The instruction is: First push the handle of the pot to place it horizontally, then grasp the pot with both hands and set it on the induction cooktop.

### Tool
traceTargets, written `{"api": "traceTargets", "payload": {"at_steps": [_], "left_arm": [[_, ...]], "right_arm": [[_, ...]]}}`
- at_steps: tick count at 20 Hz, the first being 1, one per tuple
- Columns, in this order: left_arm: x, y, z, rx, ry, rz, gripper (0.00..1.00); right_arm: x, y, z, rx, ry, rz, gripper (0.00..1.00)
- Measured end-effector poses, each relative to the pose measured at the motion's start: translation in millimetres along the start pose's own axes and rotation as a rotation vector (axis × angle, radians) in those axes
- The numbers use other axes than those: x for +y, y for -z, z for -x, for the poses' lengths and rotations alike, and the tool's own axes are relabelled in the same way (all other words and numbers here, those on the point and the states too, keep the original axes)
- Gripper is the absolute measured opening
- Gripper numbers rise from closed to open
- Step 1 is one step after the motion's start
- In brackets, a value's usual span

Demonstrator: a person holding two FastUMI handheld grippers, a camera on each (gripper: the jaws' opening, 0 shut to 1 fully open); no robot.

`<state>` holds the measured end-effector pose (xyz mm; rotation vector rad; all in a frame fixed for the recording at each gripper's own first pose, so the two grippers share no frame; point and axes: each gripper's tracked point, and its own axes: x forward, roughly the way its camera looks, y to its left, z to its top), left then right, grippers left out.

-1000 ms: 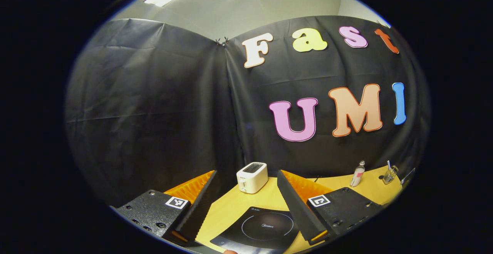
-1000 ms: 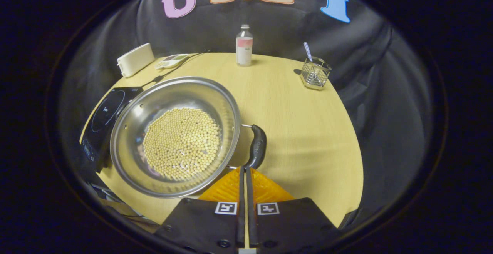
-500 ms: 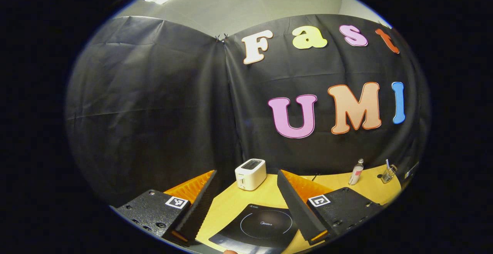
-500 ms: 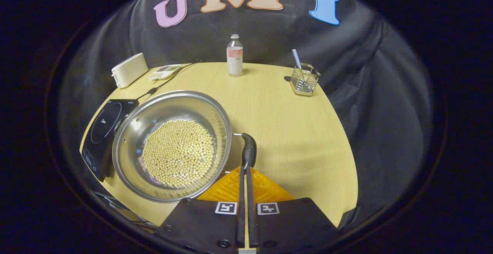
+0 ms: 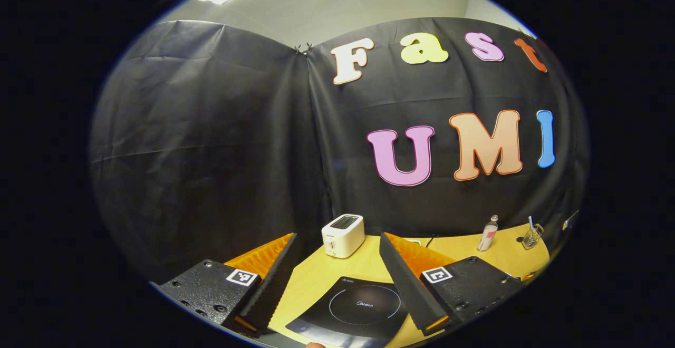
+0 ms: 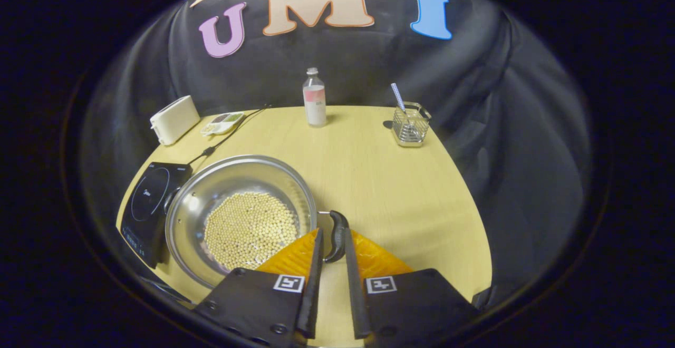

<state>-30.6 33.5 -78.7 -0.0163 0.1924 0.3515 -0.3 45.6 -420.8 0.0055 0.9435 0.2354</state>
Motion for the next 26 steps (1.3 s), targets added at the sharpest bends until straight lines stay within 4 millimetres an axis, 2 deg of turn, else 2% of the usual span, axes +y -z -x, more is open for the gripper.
{"api": "traceTargets", "payload": {"at_steps": [2,5,7,8,9,10,12,13,17,18,21,26], "left_arm": [[3.7,1.6,2.6,0.004,-0.009,0.003,1.00],[8.4,3.3,5.7,0.011,-0.025,0.008,1.00],[11.8,5.6,8.4,0.017,-0.035,0.012,1.00],[13.4,6.8,9.1,0.021,-0.039,0.015,1.00],[13.9,7.6,9.8,0.025,-0.040,0.018,1.00],[14.2,9.8,10.8,0.028,-0.042,0.018,1.00],[13.6,12.2,11.5,0.033,-0.040,0.010,0.98],[10.9,13.6,11.2,0.035,-0.034,0.002,0.98],[-12.9,25.0,4.8,0.052,0.031,-0.015,0.98],[-23.8,33.2,1.7,0.073,0.056,-0.020,1.00],[-51.1,56.4,-8.2,0.126,0.124,-0.026,0.98],[-95.2,109.9,-17.6,0.251,0.225,-0.036,1.00]], "right_arm": [[2.1,1.4,-4.0,0.001,-0.004,0.004,0.31],[3.2,-0.8,-3.0,-0.001,-0.009,0.007,0.65],[4.9,-2.4,-3.7,-0.001,-0.015,0.001,0.65],[4.8,-3.8,-3.3,0.000,-0.017,-0.002,0.67],[5.3,-3.5,-6.8,0.000,-0.019,-0.006,0.80],[4.5,-5.0,-6.8,-0.003,-0.019,-0.007,0.82],[3.1,-8.4,-6.4,-0.011,-0.017,-0.013,0.96],[2.0,-8.7,-8.1,-0.018,-0.015,-0.015,0.99],[-0.7,-10.3,-10.1,-0.021,-0.012,-0.008,0.99],[-0.8,-10.2,-11.4,-0.019,-0.012,-0.004,0.99],[0.5,-10.4,-11.5,-0.017,-0.018,0.001,0.99],[1.3,-9.6,-18.0,-0.006,-0.020,0.008,1.00]]}}
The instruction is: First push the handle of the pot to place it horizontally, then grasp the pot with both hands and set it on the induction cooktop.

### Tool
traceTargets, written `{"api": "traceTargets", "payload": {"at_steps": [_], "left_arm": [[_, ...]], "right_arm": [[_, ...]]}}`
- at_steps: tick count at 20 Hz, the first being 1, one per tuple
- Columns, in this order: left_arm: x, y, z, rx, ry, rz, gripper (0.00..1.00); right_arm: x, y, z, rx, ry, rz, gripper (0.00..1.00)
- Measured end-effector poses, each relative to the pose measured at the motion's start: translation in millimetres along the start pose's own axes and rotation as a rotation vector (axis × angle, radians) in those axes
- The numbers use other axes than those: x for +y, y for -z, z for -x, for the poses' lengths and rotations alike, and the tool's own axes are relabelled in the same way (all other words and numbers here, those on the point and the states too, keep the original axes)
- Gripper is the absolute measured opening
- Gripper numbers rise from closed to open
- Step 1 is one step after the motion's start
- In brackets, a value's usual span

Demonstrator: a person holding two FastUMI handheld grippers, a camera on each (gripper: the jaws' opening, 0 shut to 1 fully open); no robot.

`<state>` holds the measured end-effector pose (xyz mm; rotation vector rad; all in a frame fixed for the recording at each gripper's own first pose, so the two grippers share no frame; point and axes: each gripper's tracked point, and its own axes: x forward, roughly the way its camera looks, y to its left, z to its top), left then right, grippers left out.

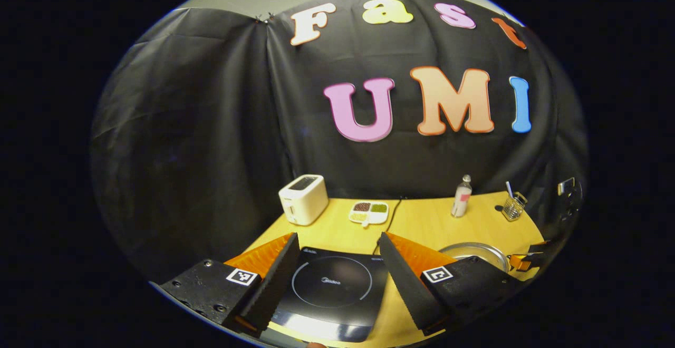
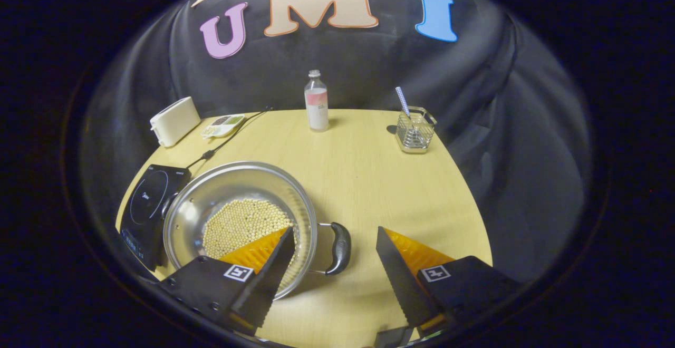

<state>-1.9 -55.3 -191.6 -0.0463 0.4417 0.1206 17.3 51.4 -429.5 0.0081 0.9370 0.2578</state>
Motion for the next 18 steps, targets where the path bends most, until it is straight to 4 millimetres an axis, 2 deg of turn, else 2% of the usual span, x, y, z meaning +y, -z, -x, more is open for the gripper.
{"api": "traceTargets", "payload": {"at_steps": [9,12,13,18], "left_arm": [[-92.7,105.7,-52.8,0.346,0.273,0.064,0.99],[-113.9,132.5,-64.2,0.438,0.335,0.076,0.98],[-120.3,143.0,-65.8,0.471,0.349,0.080,1.00],[-130.0,181.3,-84.7,0.592,0.375,0.059,0.98]], "right_arm": [[-3.1,9.8,-18.4,0.056,0.020,0.015,0.99],[-4.7,13.1,-21.3,0.074,0.034,0.013,0.99],[-4.8,15.5,-23.8,0.081,0.039,0.009,0.99],[-5.4,20.0,-26.5,0.106,0.052,-0.005,0.99]]}}
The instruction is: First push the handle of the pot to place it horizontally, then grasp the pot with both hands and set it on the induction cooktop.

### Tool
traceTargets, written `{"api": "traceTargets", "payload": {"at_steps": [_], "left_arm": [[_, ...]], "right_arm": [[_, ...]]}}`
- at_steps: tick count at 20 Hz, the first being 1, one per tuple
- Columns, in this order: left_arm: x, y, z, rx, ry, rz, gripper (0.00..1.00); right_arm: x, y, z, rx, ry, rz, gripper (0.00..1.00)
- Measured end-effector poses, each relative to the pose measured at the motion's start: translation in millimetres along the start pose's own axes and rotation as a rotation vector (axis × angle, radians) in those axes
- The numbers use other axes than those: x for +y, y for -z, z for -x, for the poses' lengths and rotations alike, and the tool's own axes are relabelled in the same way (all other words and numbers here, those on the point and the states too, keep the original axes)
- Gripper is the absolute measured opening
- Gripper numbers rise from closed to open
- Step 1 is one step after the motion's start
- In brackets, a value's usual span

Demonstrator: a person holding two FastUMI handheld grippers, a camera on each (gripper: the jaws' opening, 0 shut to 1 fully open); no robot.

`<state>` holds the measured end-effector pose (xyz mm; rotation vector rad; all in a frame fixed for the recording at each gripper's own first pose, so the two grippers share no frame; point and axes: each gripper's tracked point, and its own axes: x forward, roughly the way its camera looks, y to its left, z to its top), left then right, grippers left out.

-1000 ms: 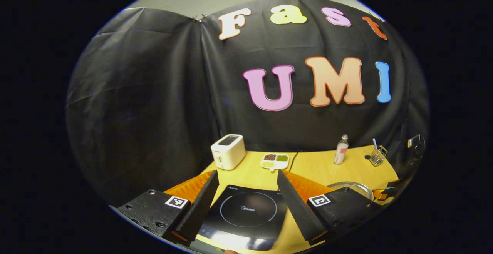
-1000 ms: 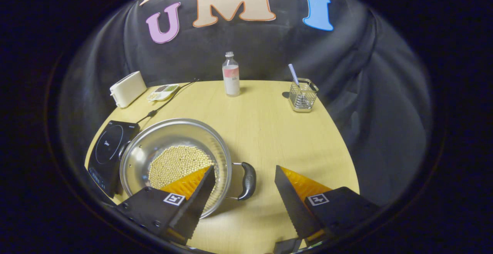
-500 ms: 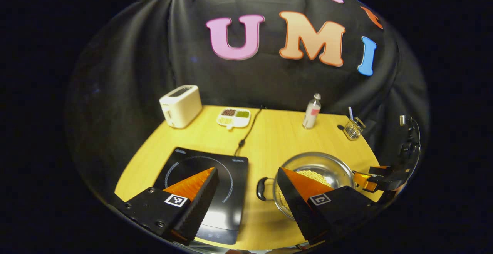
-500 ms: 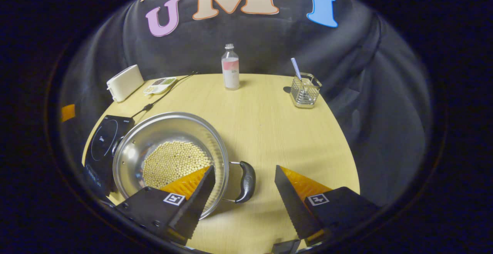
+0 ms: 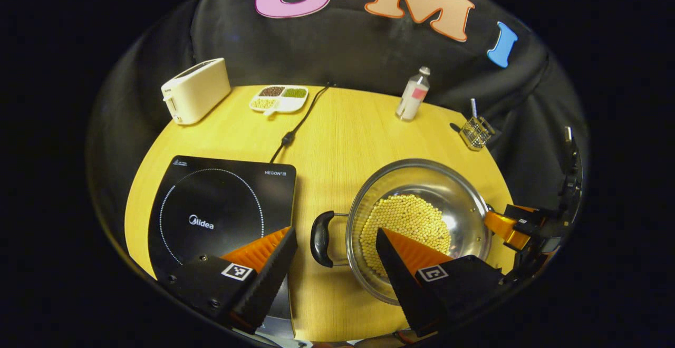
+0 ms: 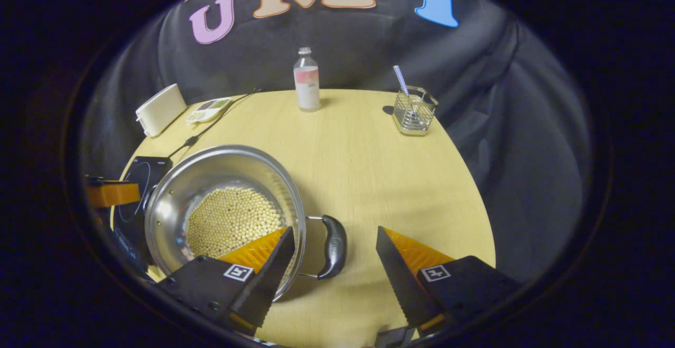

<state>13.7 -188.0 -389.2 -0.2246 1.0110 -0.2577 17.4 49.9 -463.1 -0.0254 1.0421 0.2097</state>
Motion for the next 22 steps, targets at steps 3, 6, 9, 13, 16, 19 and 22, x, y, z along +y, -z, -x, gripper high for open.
{"api": "traceTargets", "payload": {"at_steps": [3,6,9,13,16,19,22], "left_arm": [[-5.4,10.6,-9.6,0.052,0.027,0.026,0.98],[-6.1,18.0,-19.4,0.090,0.019,0.037,0.98],[-5.7,24.7,-23.2,0.120,0.020,0.058,0.98],[-0.5,35.5,-39.9,0.173,-0.003,0.080,0.98],[-0.6,41.5,-44.9,0.204,-0.003,0.099,0.98],[0.7,44.2,-48.9,0.215,-0.012,0.105,0.97],[2.6,44.4,-51.2,0.218,-0.018,0.099,0.94]], "right_arm": [[0.7,4.0,-2.6,0.015,0.006,0.009,0.99],[2.5,6.8,-4.9,0.028,0.007,0.001,0.99],[4.7,9.8,-8.7,0.045,0.006,-0.004,0.99],[5.8,14.1,-16.7,0.077,0.006,-0.012,1.00],[7.7,20.1,-21.9,0.111,-0.002,-0.024,1.00],[9.9,29.6,-28.6,0.151,-0.021,-0.050,1.00],[22.4,31.1,-30.1,0.179,-0.076,-0.100,0.91]]}}
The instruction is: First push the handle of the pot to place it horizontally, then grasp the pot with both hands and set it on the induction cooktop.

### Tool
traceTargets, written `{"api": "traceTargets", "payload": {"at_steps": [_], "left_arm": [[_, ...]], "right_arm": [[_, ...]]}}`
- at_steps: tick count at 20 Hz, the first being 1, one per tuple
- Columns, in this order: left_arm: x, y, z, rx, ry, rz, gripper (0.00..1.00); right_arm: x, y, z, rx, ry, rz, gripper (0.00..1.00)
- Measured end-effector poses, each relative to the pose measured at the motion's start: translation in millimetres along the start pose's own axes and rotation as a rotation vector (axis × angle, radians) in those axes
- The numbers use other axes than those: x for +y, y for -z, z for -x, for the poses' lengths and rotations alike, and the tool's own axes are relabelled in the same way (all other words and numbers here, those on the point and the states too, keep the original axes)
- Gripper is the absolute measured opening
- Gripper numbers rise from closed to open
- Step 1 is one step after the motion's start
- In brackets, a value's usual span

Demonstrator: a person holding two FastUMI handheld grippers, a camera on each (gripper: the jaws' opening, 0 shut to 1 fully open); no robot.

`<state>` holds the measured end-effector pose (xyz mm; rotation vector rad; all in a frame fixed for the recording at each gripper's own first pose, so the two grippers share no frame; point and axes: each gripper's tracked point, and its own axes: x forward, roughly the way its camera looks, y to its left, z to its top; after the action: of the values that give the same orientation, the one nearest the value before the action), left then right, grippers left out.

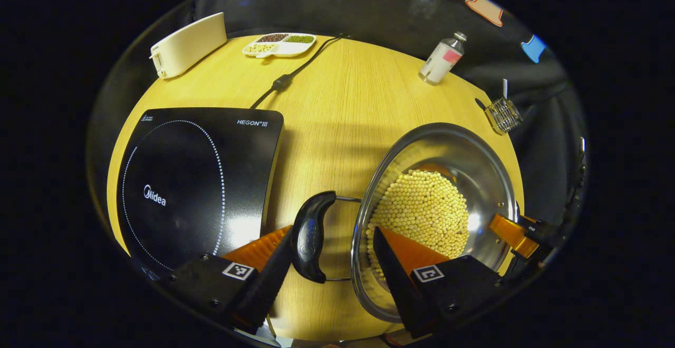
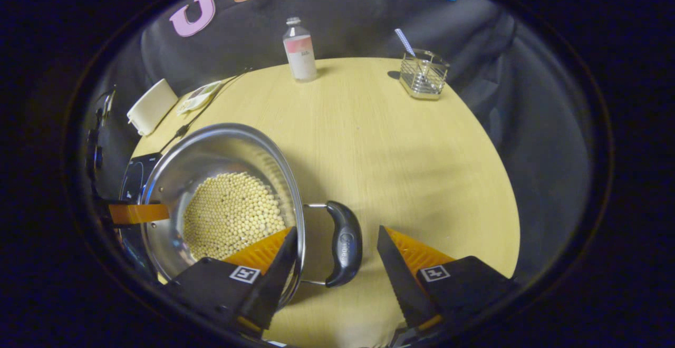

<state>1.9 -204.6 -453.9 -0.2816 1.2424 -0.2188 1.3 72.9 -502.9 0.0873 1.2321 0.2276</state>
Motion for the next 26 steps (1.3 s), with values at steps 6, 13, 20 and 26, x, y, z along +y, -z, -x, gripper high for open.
{"api": "traceTargets", "payload": {"at_steps": [6,13,20,26], "left_arm": [[5.5,-0.8,-1.8,0.001,-0.015,-0.013,0.71],[3.4,0.0,7.9,-0.017,-0.013,-0.044,0.69],[2.3,-20.8,27.1,-0.077,-0.003,-0.109,0.66],[19.1,-31.7,44.6,-0.107,0.010,-0.085,0.66]], "right_arm": [[1.2,0.4,0.9,0.010,-0.006,-0.036,0.58],[0.6,8.1,14.4,-0.002,0.009,-0.062,0.53],[6.4,-3.7,37.7,-0.043,0.028,-0.087,0.53],[29.5,-20.6,56.1,-0.086,0.034,-0.055,0.53]]}}
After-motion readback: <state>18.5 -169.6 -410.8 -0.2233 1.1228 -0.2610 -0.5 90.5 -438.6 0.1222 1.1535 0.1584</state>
